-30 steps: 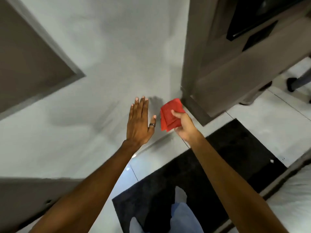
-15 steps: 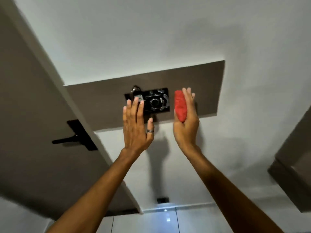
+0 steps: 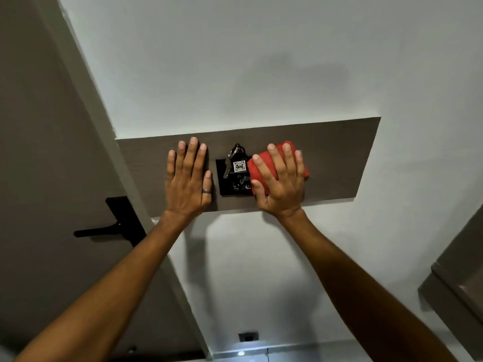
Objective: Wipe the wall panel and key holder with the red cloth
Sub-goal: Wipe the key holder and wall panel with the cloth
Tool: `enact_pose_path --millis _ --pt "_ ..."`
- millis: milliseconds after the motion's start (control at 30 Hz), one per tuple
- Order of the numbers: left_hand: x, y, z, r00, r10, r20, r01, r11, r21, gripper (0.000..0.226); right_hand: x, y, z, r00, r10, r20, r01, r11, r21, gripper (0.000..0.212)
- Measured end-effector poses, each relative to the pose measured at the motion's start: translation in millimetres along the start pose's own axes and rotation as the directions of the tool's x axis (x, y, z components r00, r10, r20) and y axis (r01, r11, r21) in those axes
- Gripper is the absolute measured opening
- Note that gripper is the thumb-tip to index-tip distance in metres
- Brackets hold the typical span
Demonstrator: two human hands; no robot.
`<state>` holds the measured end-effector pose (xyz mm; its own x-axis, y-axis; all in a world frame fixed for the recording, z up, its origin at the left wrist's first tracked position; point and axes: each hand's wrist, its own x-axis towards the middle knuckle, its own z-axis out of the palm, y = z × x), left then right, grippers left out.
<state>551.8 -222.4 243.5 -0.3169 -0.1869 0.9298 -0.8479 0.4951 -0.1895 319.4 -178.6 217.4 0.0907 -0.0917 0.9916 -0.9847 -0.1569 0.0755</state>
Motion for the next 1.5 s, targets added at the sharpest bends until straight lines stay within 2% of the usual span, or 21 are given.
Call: enact_pose_path --millis 133,167,200,267,300,400,500,533,600,633,733,767,833,867,967,1000,1133,1267,1333,1433,1500 --pt "-2 1 11 0.998 0.017 -0.055 -0.014 0.998 0.063 0.062 -9 13 8 0.991 -0.090 -0.101 0.087 0.996 -0.033 0.046" --pt "-2 1 11 0.998 0.015 -0.068 -0.011 0.998 0.060 0.062 -9 9 9 0.992 -0.062 -0.107 0.058 0.998 -0.037 0.046" --pt "-2 0 10 0.997 0.016 -0.073 -0.012 0.998 0.055 0.063 -9 -2 10 0.991 0.056 -0.119 -0.059 0.998 -0.025 0.046" --pt "-3 0 11 0.997 0.023 -0.076 -0.019 0.998 0.061 0.063 -10 -34 14 0.922 0.346 -0.171 -0.347 0.937 0.029 0.045" --pt "-3 0 11 0.997 0.020 -0.074 -0.015 0.998 0.062 0.063 -9 -44 13 0.899 0.402 -0.174 -0.399 0.915 0.052 0.045" --pt "-5 0 13 0.996 0.013 -0.083 -0.009 0.999 0.045 0.062 -5 -28 9 0.972 0.203 -0.119 -0.199 0.979 0.040 0.043" --pt "-3 -2 16 0.996 0.021 -0.089 -0.015 0.998 0.065 0.062 4 -26 10 0.928 0.347 -0.135 -0.337 0.937 0.090 0.044" --pt "-4 -3 16 0.996 0.015 -0.087 -0.010 0.998 0.059 0.062 2 -29 11 0.931 0.341 -0.126 -0.332 0.939 0.088 0.046" --pt "-7 -2 17 0.995 0.020 -0.094 -0.015 0.999 0.049 0.062 -4 -21 10 0.983 0.145 -0.111 -0.141 0.989 0.047 0.046" --pt "-7 -2 18 0.995 0.023 -0.096 -0.018 0.999 0.050 0.062 -4 -13 9 0.990 0.099 -0.096 -0.094 0.994 0.056 0.045" --pt "-7 -4 18 0.995 0.022 -0.098 -0.016 0.998 0.062 0.062 1 -23 9 0.942 0.315 -0.118 -0.307 0.948 0.084 0.046" --pt "-6 -3 18 0.995 0.018 -0.100 -0.012 0.998 0.062 0.062 0 -29 10 0.942 0.313 -0.116 -0.307 0.949 0.067 0.046" --pt "-6 -2 17 0.996 0.016 -0.092 -0.011 0.999 0.052 0.062 0 -22 9 0.987 0.135 -0.084 -0.132 0.990 0.050 0.046" --pt "-7 -3 18 0.995 0.022 -0.099 -0.017 0.999 0.046 0.062 1 -14 7 0.991 0.101 -0.084 -0.096 0.994 0.058 0.044" --pt "-7 -2 21 0.993 0.017 -0.115 -0.007 0.996 0.085 0.064 8 -24 13 0.930 0.343 -0.131 -0.333 0.938 0.093 0.044" --pt "-7 -1 22 0.993 0.011 -0.117 -0.001 0.996 0.084 0.064 5 -32 16 0.924 0.361 -0.126 -0.353 0.932 0.077 0.045" --pt "-5 -1 22 0.994 0.001 -0.107 0.009 0.996 0.094 0.065 -27 -4 10 0.996 0.065 -0.065 -0.061 0.996 0.062 0.045" --pt "-5 1 19 0.995 0.011 -0.100 -0.002 0.996 0.092 0.065 -54 10 3 0.999 -0.046 -0.001 0.046 0.999 0.006 0.042" --pt "-5 2 20 0.996 0.005 -0.090 0.003 0.996 0.089 0.065 -42 8 3 1.000 -0.025 -0.016 0.026 0.998 0.057 0.042" --pt "-7 1 22 0.996 0.003 -0.086 0.004 0.997 0.081 0.065 -13 -11 9 0.992 0.102 -0.075 -0.093 0.990 0.105 0.042" --pt "-7 0 22 0.996 0.003 -0.093 0.005 0.996 0.087 0.065 -3 -11 11 0.994 0.039 -0.100 -0.032 0.997 0.076 0.043"
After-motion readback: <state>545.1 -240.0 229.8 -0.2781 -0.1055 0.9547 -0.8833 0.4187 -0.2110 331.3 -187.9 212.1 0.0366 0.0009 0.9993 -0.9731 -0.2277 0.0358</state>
